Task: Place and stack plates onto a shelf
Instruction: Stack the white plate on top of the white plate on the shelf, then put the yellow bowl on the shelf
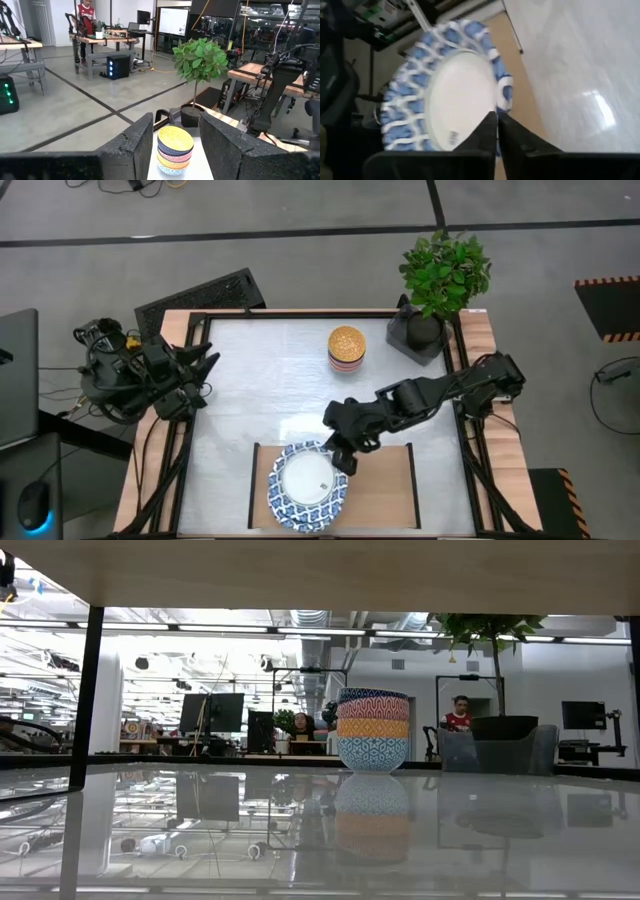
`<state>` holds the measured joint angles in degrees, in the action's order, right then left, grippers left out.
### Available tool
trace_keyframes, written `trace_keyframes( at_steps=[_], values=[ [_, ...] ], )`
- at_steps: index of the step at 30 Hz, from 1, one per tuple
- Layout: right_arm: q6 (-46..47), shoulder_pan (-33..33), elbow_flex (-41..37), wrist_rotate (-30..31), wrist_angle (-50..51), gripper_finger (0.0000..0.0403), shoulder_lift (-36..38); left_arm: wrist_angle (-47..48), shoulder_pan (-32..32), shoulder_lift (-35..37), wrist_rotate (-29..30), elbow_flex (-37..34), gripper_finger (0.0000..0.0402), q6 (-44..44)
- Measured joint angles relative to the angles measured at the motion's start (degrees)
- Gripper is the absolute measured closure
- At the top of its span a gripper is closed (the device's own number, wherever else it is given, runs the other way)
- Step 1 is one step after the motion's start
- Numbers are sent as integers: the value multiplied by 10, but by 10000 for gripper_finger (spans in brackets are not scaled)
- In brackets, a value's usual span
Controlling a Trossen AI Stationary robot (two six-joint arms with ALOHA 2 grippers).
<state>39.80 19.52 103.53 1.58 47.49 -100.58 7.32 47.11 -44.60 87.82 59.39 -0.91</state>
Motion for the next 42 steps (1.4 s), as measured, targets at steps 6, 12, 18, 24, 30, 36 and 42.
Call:
trace_keyframes(
  at_steps=[6,12,18,24,30,36,42],
  values=[
    [-9,-6,1,1,9,382,-10,-1,0,0,0,0,258,-3],
    [-10,-17,0,7,26,347,4,11,0,0,0,0,258,-27],
    [-56,-61,1,78,144,343,54,17,-11,15,-49,0,258,-75],
    [-142,-138,0,107,240,331,62,90,-53,51,-114,0,258,-157],
    [-218,-220,0,107,213,250,31,235,-106,74,-163,0,258,-282],
    [-262,-277,0,113,174,180,-26,350,-141,77,-200,0,258,-379],
    [-291,-305,0,103,156,182,-84,385,-151,77,-206,0,258,-394]
  ],
)
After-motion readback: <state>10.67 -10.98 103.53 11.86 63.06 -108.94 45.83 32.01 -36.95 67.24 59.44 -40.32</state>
